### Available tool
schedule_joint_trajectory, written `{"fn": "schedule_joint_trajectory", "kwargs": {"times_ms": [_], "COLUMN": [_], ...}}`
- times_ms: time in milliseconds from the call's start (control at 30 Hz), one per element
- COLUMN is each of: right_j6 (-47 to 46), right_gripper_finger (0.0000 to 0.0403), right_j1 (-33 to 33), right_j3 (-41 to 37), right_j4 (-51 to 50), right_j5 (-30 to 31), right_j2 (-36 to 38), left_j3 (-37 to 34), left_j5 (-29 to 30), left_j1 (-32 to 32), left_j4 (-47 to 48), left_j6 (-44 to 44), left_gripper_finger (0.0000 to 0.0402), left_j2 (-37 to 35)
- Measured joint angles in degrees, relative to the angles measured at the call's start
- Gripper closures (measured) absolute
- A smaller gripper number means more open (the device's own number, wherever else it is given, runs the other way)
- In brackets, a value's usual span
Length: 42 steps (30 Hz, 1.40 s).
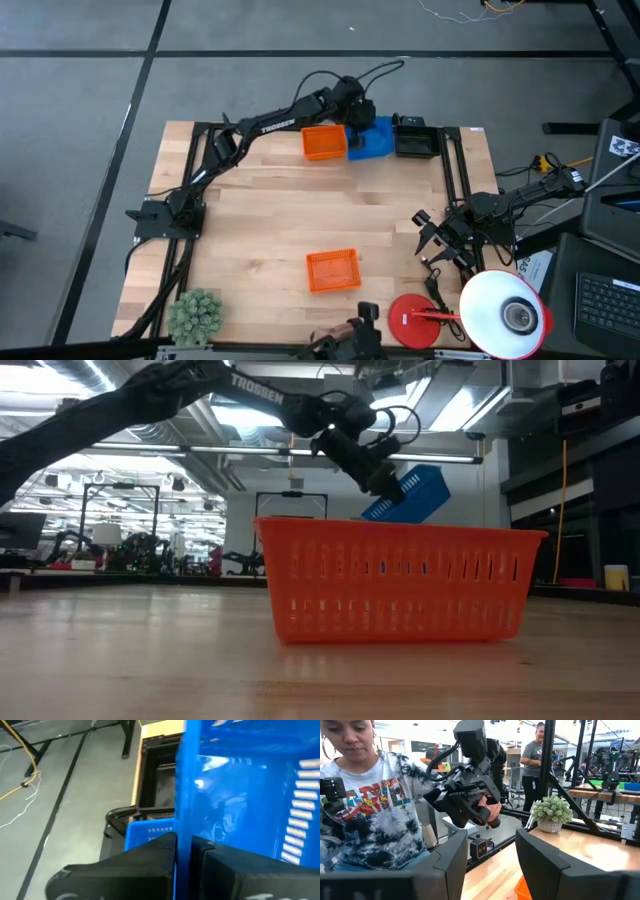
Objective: Stack baskets by color
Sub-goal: Stack the bottom blue bin on top of the top blue bin
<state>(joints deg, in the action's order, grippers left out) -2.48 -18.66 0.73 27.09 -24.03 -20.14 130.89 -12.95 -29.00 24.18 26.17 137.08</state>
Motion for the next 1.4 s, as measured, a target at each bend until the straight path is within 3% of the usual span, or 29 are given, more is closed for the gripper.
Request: {"fn": "schedule_joint_trajectory", "kwargs": {"times_ms": [500, 1100, 1400], "right_j6": [-0.02, -0.02, -0.02], "right_gripper_finger": [0.0235, 0.0235, 0.0235], "right_j1": [0.01, 0.01, 0.01], "right_j3": [0.00, 0.00, 0.00], "right_j4": [0.02, -0.97, -1.51], "right_j5": [0.00, 0.00, 0.00], "right_j2": [0.00, 0.00, 0.00], "left_j3": [0.10, 0.04, 0.04], "left_j5": [-0.06, 5.71, 7.89], "left_j1": [0.03, -3.25, -3.02], "left_j4": [-4.42, -6.70, -5.28], "left_j6": [7.33, 9.21, 8.90], "left_gripper_finger": [0.0401, 0.0400, 0.0323], "left_j2": [1.34, 3.66, 3.89]}}
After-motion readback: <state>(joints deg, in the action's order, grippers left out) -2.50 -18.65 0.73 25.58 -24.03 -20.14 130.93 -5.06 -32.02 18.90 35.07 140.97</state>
